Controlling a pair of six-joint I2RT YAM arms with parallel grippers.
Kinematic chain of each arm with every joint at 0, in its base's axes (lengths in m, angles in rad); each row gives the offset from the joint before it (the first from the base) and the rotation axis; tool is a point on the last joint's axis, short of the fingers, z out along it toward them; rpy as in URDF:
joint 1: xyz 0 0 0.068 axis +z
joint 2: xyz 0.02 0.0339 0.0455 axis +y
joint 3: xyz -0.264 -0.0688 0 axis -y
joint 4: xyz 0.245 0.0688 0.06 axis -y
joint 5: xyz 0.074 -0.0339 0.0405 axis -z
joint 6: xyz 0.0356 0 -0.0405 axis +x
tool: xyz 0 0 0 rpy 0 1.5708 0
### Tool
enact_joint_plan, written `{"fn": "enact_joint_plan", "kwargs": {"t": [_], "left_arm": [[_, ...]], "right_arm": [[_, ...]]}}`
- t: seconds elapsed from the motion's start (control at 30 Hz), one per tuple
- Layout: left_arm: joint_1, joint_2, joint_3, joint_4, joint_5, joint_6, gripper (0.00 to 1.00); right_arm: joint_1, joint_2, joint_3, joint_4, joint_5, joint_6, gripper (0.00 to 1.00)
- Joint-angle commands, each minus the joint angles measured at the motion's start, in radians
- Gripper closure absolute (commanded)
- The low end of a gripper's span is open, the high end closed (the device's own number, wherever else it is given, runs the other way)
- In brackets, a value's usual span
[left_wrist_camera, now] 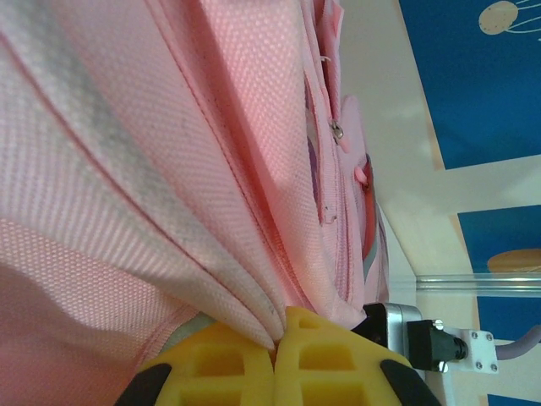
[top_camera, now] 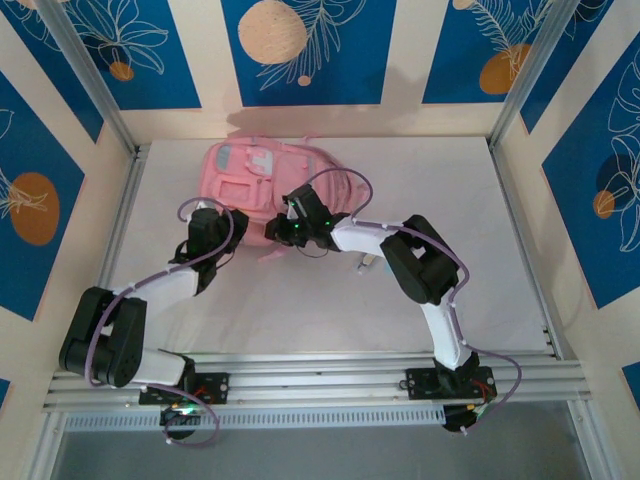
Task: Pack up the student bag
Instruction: Unzip the student bag at the top-center of the table.
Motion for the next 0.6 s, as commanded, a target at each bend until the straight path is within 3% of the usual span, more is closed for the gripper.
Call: {"fn": "enact_joint_plan", "kwargs": {"t": [0.0,0.07,0.2,0.4,0.57], "left_arm": [[-0.005,-0.037,0.004,0.103,-0.028,0.013,1.00],[0.000,-0.025,0.004,0.106,-0.038,0.023,1.00],[0.018,-0.009,0.002,0.109,-0.053,0.042,1.00],[0.028,-0.003,0.015,0.104,-0.044,0.056,1.00],[0.029,-0.008,0.019,0.091,-0.042,0.062,1.00]], "right_arm": [[-0.044,-0.037,-0.039,-0.018,0.054,-0.021,0.94],[-0.044,-0.064,-0.053,-0.075,0.075,-0.057,0.99],[-0.030,-0.109,-0.027,-0.318,0.187,-0.214,1.00],[0.016,-0.056,0.134,-0.769,0.529,-0.477,1.00],[0.018,0.001,0.222,-0.966,0.696,-0.559,1.00]]}}
